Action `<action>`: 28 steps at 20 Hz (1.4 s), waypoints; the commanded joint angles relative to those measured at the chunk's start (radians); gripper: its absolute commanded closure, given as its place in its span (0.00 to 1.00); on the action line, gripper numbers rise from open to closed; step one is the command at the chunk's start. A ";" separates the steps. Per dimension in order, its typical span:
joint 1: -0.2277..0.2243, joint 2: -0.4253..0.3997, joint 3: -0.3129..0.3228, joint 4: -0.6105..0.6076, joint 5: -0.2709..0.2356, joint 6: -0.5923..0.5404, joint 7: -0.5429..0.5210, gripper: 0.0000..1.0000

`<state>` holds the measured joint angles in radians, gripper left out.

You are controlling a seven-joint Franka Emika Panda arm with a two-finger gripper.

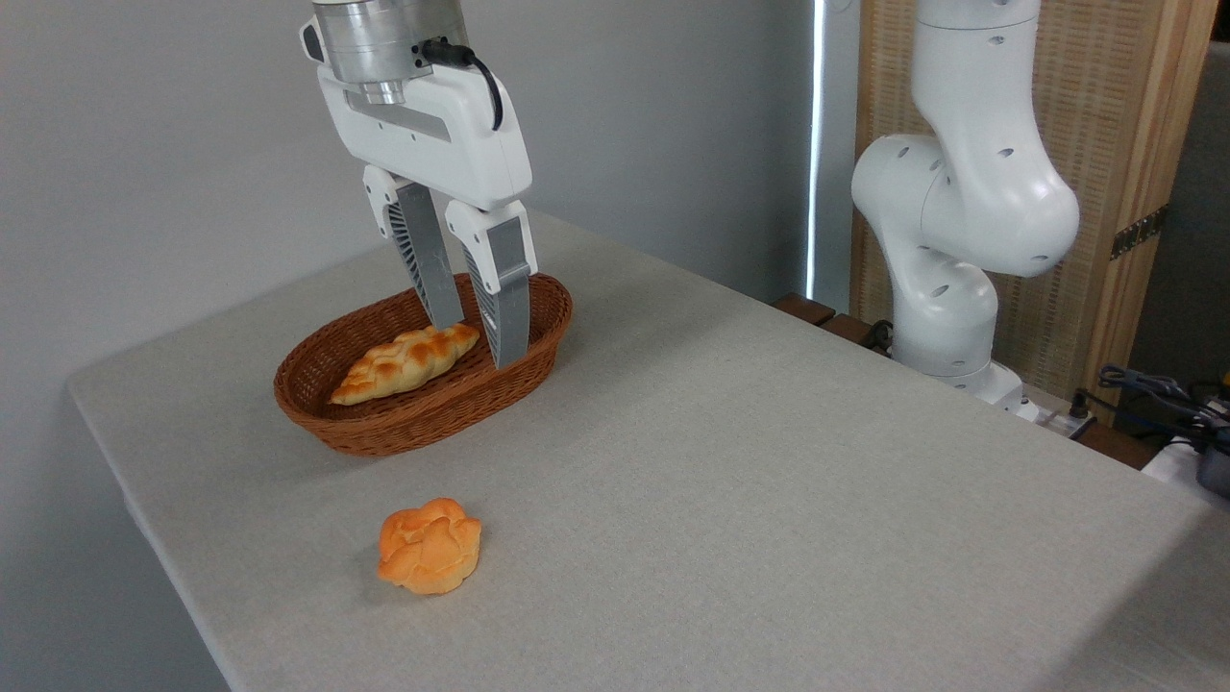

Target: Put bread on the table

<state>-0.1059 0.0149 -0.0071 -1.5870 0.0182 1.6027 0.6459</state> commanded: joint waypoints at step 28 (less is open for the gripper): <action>-0.072 0.060 -0.387 -0.314 -0.124 0.468 -0.417 0.00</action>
<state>-0.1567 0.0792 -0.3977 -1.8699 -0.1651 2.0511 0.2239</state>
